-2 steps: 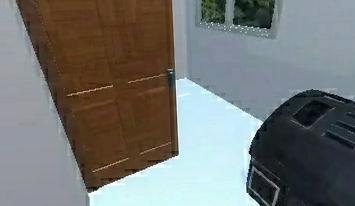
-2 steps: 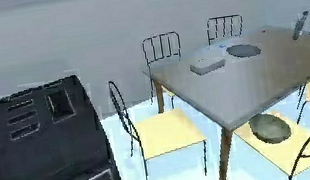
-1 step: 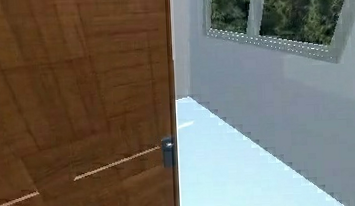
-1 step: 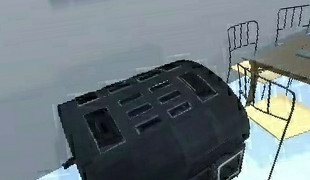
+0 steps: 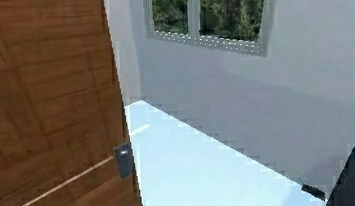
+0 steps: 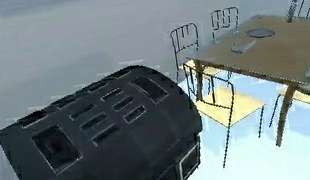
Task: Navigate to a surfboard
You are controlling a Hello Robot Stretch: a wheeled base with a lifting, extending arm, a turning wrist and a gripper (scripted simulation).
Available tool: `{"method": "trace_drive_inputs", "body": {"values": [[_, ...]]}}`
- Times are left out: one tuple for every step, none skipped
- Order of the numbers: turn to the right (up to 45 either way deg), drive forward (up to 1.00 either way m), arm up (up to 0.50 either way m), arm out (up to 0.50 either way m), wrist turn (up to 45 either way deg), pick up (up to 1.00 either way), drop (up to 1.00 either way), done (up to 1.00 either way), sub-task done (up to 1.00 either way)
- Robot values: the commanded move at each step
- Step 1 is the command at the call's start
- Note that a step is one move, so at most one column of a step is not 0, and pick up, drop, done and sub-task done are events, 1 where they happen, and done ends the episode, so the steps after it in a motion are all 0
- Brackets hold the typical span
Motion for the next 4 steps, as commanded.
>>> {"method": "trace_drive_inputs", "body": {"values": [[0.0, 0.40, 0.00, 0.00, 0.0, 0.00, 0.00, 0.00, 0.00], [3.0, 0.00, 0.00, 0.00, 0.0, 0.00, 0.00, 0.00, 0.00], [0.0, 0.40, 0.00, 0.00, 0.0, 0.00, 0.00, 0.00, 0.00], [-42.0, 0.00, 0.00, 0.00, 0.0, 0.00, 0.00, 0.00, 0.00]]}}
